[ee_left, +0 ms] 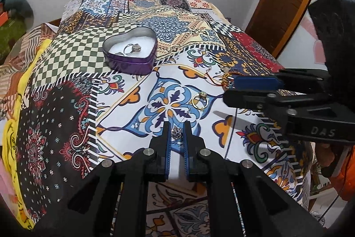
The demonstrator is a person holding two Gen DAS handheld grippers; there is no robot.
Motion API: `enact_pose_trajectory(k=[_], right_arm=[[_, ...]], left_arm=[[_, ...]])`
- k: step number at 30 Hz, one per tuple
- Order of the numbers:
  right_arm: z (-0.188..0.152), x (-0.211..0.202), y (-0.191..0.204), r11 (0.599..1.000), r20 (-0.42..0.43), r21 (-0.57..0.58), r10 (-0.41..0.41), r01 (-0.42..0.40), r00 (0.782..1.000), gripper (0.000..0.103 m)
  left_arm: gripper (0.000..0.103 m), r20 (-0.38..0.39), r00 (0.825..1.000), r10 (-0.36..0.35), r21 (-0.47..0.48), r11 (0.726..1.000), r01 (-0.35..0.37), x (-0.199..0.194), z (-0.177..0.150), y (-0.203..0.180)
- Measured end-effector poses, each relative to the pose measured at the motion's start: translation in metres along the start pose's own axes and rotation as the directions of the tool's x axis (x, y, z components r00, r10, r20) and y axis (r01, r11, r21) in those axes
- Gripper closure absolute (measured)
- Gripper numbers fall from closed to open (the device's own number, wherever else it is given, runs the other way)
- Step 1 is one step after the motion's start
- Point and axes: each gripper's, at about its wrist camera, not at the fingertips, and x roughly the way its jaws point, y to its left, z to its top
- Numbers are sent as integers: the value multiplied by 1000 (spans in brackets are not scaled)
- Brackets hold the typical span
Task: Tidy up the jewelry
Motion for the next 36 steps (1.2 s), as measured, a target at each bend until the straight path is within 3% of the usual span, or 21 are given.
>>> enact_pose_trajectory(k=[4,10,18,27,36], right_arm=[[8,13,4,1000,-23,-25,-8,7,1000,74],[14,33,11,996,-86,-91,-16,8,996,93],[9,34,22,987,-91,-157,2,-16,996,97],[2,21,27,988,-64,-145,40,-49,997,97],[-3,14,23,994,-35,-95,50,-53,998,97]], left_arm=[[95,4,1000,-14,-8,1000,14,0,0,2],[94,6,1000,-30,-13,999,30,4,-1,4],[95,11,999,-34,-25,999,35,9,2,6],[95,19,999,-30,-77,997,31,10,8,16],[95,23,992,-124,-124,984,125,7,16,11]])
